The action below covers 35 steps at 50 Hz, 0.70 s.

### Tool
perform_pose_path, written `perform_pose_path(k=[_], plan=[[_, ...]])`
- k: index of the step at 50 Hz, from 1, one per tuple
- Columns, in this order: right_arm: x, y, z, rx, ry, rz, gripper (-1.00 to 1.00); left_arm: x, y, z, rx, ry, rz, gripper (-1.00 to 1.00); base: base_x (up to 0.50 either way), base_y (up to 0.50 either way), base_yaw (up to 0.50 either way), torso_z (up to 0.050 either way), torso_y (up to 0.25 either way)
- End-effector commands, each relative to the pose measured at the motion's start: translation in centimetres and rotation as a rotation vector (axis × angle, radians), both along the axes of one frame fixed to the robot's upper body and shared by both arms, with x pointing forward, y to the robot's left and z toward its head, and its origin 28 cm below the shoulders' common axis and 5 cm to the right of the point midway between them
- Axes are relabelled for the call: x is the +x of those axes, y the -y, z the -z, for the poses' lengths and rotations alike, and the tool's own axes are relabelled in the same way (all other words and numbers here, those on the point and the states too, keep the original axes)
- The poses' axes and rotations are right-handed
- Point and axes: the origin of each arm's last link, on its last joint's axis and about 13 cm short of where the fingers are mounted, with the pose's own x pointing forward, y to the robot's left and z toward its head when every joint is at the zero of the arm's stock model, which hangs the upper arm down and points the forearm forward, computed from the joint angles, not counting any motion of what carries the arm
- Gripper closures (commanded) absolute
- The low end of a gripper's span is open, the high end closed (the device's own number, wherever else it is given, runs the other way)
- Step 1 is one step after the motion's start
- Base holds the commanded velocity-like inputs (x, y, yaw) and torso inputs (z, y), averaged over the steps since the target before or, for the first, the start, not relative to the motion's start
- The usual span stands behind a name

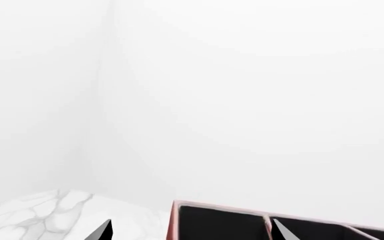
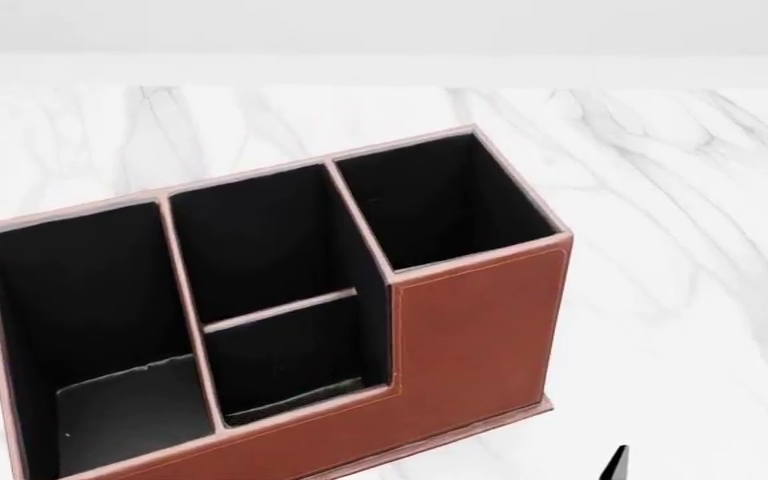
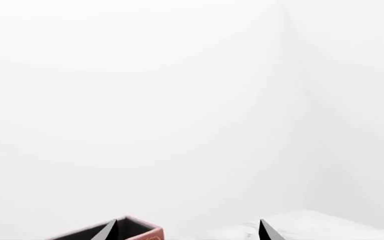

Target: Pick up the book and place it in the back compartment of the caddy.

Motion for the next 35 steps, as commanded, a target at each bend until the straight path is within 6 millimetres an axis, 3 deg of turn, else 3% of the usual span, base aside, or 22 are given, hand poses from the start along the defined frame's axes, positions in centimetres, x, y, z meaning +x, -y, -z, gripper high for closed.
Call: perform_pose_path(k=[1, 7, 14, 35], plan=[[0.0, -0.1, 0.1, -0.006, -0.003, -0.008, -1.0, 0.1, 0.0, 0.1, 0.003, -0.002, -0.003, -1.0, 0.0, 0.0, 0.0, 0.0, 0.0], [0.0, -0.1, 0.1, -0.008, -0.002, -0.011, -1.0, 0.1, -0.4, -0.2, 0.019, 0.006, 0.005, -1.0, 0.0, 0.0, 0.0, 0.0, 0.0], [-0.2, -0.1, 0.0, -0.005, 0.002, -0.023, -1.0, 1.2, -0.9, 0.4, 0.178, -0.082, 0.057, -1.0, 0.0, 0.0, 0.0, 0.0, 0.0], [-0.4, -0.3, 0.0, -0.013, 0.005, -0.046, -1.0, 3.6, -2.9, 0.6, 0.263, -0.237, 0.3, -1.0, 0.0, 0.0, 0.0, 0.0, 0.0]])
